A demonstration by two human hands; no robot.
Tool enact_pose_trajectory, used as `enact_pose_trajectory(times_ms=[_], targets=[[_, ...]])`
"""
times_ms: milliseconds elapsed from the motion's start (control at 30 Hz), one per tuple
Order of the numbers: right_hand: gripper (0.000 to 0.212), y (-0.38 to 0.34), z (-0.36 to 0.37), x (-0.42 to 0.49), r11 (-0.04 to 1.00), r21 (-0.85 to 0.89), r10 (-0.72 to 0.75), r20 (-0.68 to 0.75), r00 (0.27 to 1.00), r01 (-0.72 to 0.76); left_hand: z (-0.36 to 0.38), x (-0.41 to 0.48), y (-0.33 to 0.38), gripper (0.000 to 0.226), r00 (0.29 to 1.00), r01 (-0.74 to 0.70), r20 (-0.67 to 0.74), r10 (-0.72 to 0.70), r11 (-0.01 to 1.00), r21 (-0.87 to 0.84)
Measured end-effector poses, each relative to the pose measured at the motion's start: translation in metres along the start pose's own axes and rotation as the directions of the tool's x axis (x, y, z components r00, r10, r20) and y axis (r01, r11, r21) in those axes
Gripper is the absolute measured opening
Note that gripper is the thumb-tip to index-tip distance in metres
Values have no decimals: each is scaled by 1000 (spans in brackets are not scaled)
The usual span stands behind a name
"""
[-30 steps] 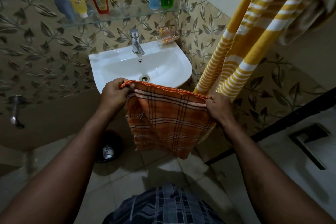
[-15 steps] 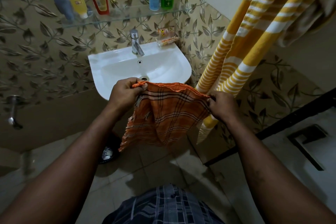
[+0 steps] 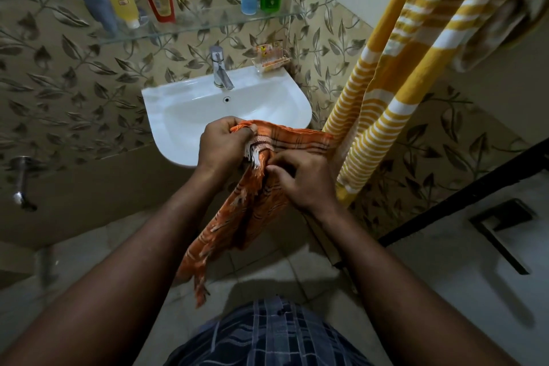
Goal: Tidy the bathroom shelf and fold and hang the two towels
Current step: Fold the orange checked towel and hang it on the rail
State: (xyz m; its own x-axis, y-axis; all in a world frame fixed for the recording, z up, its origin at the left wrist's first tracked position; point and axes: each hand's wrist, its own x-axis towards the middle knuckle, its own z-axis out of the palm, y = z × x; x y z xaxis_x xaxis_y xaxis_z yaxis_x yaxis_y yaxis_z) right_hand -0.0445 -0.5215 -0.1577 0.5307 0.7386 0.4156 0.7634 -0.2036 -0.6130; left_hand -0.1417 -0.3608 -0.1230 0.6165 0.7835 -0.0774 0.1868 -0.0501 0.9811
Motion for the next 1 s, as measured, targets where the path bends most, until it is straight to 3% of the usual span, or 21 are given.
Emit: enact_pose_trajectory(times_ms=[167,367,533,667,800,900,1000], targets=[[30,-11,21,-12,998,24,61,2,998,-62,1,-4,5,17,1000,15,-4,-15,1000,1],[6,-7,36,-8,968,-129,219,7,976,-216,1,-5,13,19,1000,13,-12,-13,1000,-12],[9,4,30,-3,983,-2,183,127,975,-184,-9,-6,16,12,999,0,-49,-1,1000,-30],[18,12,30,-9,918,278,257,125,958,-282,-16,-2,17,17,998,2,-56,-3,1000,-25],[18,9,22,-19,886,417,225,-8,974,-201,-17,-4,18,15,995,-32,-96,36,998,45],[13,-3,17,-19,941,332,119,-160,980,-60,-14,-7,20,13,987,-44,-154,53,997,61],[15,-13,15,-17,963,259,152,-275,950,-79,-5,-11,21,16,978,-46,-199,57,997,62]])
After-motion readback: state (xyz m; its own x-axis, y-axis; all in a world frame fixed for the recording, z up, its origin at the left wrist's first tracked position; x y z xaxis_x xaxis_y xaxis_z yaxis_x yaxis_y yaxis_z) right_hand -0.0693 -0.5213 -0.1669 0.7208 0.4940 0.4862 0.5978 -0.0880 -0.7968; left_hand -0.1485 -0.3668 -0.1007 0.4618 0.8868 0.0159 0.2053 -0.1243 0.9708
